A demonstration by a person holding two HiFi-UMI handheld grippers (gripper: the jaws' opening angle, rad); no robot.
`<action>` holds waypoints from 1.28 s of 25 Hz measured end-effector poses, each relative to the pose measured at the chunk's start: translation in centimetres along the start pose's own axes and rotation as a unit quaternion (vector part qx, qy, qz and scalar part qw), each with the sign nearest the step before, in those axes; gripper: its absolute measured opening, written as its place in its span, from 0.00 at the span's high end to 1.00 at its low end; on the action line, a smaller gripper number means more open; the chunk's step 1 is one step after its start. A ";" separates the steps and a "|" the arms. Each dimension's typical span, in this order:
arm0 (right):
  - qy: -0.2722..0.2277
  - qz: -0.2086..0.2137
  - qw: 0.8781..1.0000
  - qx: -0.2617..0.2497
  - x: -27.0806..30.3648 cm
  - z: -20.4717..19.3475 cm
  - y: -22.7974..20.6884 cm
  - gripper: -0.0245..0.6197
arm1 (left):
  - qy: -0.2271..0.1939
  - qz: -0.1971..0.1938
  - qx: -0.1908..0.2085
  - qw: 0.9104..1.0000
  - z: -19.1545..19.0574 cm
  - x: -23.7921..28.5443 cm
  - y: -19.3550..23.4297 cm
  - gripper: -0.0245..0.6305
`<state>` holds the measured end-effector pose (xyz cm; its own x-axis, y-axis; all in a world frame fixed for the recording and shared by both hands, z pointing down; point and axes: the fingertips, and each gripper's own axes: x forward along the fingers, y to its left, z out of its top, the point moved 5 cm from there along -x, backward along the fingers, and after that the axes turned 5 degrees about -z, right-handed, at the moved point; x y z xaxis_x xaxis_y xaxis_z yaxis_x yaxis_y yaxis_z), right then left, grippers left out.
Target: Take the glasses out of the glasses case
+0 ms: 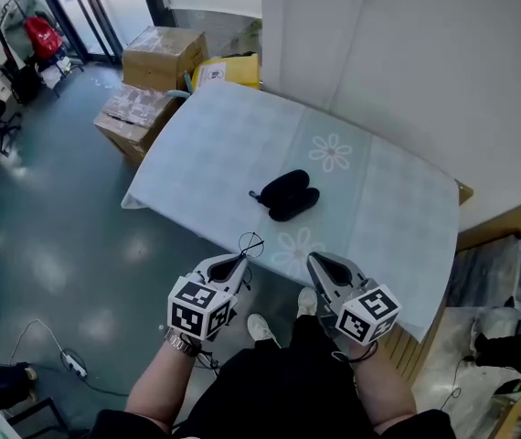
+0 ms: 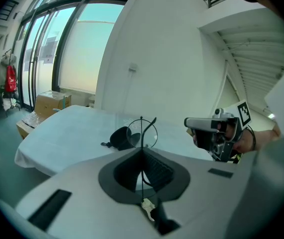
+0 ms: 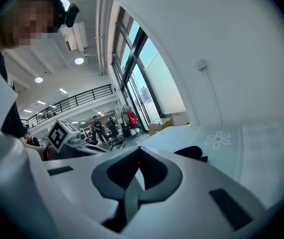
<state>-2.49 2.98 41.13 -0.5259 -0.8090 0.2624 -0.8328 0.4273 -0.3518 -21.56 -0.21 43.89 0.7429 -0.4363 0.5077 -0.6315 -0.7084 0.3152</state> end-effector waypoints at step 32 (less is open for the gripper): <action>0.018 0.084 0.996 -0.025 -11.3 -1.2 -2.9 0.93 | -0.015 0.044 -0.019 0.999 -3.2 1.6 -15.2 0.92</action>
<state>5.66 11.42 40.23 -0.6631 -0.7105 0.2356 -0.7402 0.5757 -0.3475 -11.51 11.62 42.53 0.6904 -0.5122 0.5108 -0.7018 -0.6457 0.3011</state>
